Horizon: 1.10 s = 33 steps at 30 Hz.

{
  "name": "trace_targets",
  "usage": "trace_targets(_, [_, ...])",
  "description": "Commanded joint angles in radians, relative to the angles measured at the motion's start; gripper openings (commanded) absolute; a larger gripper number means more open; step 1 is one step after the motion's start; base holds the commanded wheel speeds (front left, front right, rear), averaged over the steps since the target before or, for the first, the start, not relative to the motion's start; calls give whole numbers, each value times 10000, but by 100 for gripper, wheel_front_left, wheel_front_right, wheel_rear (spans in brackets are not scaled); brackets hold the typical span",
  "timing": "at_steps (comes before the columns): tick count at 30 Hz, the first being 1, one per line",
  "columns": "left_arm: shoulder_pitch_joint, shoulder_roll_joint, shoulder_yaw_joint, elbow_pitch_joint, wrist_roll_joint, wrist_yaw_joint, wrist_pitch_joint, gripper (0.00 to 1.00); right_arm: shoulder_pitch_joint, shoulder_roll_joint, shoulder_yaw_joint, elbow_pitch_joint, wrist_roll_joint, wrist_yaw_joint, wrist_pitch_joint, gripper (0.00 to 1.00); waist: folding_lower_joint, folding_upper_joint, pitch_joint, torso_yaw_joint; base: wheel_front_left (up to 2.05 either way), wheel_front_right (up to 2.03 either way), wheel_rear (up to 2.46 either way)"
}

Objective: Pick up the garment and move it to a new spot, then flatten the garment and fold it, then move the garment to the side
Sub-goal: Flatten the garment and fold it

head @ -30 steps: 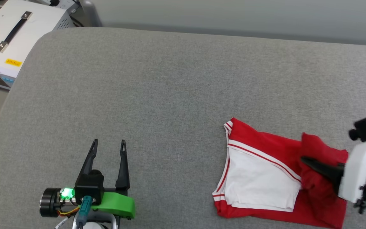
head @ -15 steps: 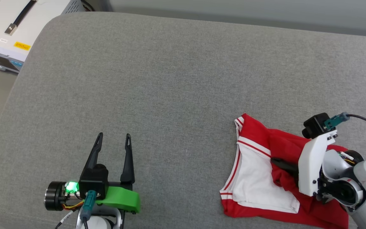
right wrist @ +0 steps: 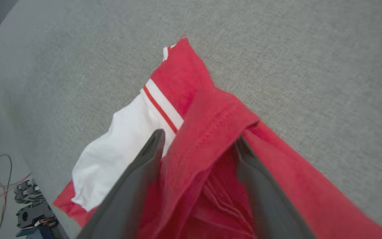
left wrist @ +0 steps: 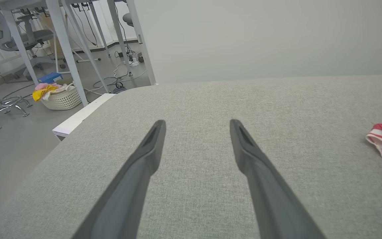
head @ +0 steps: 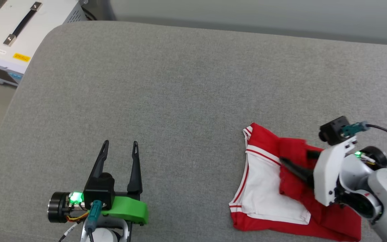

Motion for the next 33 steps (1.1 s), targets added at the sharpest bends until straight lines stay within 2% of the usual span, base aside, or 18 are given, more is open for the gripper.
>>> trace_targets(1, [93,7,49,-3,88,-26,-59,100,179,-168,-123,-171,-120,-7,-211,100,0,0,-215,-151,0,0,0])
trace_targets(4, [253,52,133,-44,87,-1,-59,100,592,-480,-674,-873,-368,-7,-788,100,0,0,-421,-331,0,0,0])
trace_targets(8, [403,137,223,-119,91,-5,-59,100,1140,-558,-1975,-1534,-1069,-7,-1703,100,0,0,-619,-579,0,0,0])
trace_targets(15, [562,253,249,-291,165,-28,-59,100,2157,562,-4776,-2071,-3404,-7,-3710,100,0,0,-890,-969,0,0,0])
trace_targets(19, [671,285,199,-389,192,-47,-59,100,2732,1451,-5791,-2323,-4543,-7,-4659,100,0,0,-1020,-1158,0,0,0])
trace_targets(27, [942,339,128,-524,190,-56,-59,100,3798,2889,-6510,-2656,-5708,-7,-6184,100,0,0,-1341,-1384,0,0,0])
trace_targets(33, [1109,417,159,-556,141,-75,-59,100,4597,3457,-6461,-2614,-6212,-7,-6602,100,0,0,-1493,-1386,0,0,0])
